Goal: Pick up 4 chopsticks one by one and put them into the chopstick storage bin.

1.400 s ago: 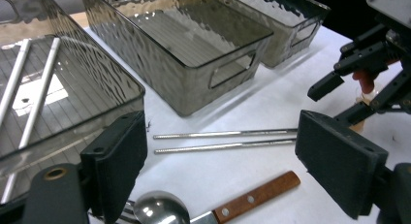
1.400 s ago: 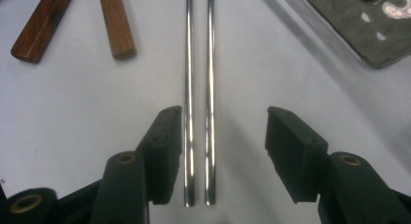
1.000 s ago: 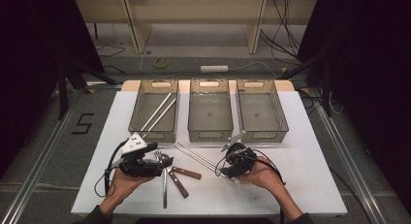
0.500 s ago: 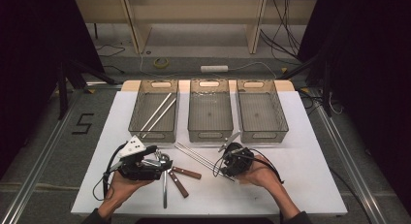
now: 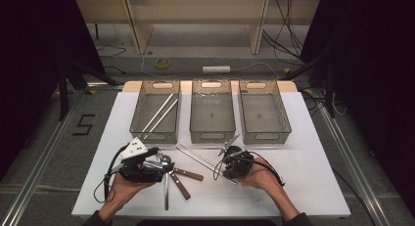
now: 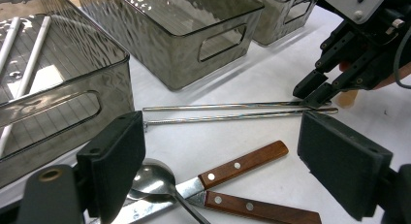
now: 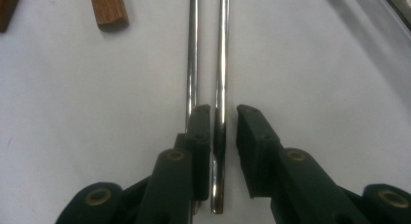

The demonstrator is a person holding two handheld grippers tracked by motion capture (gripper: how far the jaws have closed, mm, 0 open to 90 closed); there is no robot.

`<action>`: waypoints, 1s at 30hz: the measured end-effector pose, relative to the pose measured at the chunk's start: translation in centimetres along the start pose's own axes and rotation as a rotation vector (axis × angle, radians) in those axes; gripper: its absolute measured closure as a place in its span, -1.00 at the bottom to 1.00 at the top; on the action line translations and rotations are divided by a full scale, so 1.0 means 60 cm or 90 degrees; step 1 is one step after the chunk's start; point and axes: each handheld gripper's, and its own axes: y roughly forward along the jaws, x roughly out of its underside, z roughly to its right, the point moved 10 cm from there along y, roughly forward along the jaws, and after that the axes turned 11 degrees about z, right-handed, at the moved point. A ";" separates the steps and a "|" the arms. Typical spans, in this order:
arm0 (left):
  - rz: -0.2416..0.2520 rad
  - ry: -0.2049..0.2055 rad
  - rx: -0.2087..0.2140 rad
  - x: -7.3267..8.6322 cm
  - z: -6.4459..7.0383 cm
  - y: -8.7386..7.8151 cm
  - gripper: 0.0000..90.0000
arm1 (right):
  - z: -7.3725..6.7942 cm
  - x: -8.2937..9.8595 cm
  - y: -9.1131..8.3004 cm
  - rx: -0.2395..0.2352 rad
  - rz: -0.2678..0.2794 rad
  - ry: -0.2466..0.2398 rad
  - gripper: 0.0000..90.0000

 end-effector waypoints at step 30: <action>-0.014 0.014 0.005 0.004 0.007 0.007 -0.62 | -0.003 -0.016 -0.020 0.005 0.026 -0.006 0.89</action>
